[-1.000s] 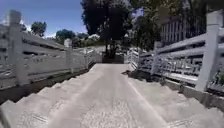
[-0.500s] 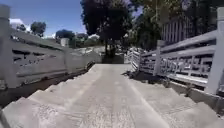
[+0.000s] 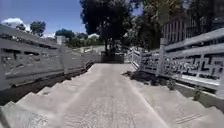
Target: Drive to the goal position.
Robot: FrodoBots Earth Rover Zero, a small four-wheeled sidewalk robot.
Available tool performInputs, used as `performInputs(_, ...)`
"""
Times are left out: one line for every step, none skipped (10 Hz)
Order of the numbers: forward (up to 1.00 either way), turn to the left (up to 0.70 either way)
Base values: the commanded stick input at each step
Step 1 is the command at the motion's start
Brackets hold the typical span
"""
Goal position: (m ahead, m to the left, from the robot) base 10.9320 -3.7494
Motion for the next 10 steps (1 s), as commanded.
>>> performInputs(0.45,0.00)
performInputs(0.45,0.00)
performInputs(0.45,0.00)
performInputs(0.45,0.00)
performInputs(0.45,0.00)
performInputs(0.45,0.00)
performInputs(0.45,0.00)
performInputs(0.45,0.00)
performInputs(0.45,0.00)
performInputs(0.45,0.00)
